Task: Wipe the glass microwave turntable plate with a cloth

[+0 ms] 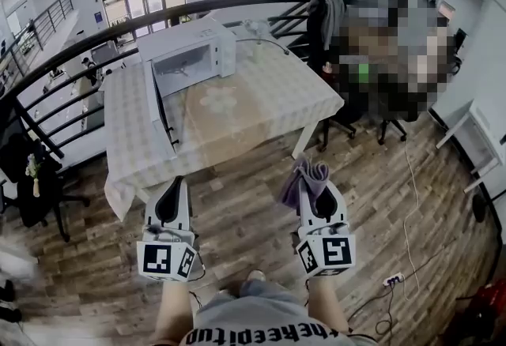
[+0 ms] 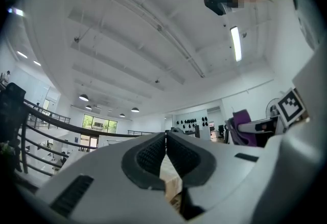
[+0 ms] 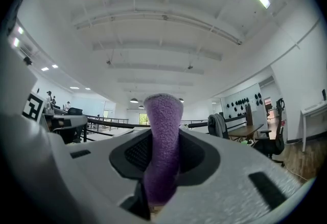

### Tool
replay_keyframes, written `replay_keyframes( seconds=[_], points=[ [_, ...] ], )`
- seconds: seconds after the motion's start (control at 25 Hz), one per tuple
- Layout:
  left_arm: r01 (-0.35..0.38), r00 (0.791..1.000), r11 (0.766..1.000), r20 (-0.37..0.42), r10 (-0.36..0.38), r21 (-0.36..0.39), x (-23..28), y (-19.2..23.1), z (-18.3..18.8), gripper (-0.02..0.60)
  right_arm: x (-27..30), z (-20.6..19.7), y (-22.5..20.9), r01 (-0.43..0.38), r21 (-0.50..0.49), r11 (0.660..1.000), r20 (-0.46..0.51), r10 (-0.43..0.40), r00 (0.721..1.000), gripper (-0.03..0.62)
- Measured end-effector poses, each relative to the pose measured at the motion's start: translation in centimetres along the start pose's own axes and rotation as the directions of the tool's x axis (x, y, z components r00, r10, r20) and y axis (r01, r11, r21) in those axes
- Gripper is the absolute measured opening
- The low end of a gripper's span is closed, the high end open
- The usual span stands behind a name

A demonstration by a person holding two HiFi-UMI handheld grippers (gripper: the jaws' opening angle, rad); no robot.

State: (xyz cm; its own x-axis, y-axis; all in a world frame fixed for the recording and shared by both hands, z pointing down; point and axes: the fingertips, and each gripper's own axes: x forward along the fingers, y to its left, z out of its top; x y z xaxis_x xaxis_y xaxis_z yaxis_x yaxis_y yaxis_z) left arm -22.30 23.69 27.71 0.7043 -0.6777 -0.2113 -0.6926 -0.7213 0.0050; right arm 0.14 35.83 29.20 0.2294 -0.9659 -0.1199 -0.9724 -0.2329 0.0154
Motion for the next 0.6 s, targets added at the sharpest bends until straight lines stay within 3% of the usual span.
replay_keyframes(
  seconds=[0.6],
  points=[
    [-0.032,0.999,0.998,0.0,0.032,0.056,5.2,-1.8,-1.3,0.011,5.4,-2.3,-4.6,-0.054,0.061,0.997,-0.004,0.054,0.999,0.11]
  ],
)
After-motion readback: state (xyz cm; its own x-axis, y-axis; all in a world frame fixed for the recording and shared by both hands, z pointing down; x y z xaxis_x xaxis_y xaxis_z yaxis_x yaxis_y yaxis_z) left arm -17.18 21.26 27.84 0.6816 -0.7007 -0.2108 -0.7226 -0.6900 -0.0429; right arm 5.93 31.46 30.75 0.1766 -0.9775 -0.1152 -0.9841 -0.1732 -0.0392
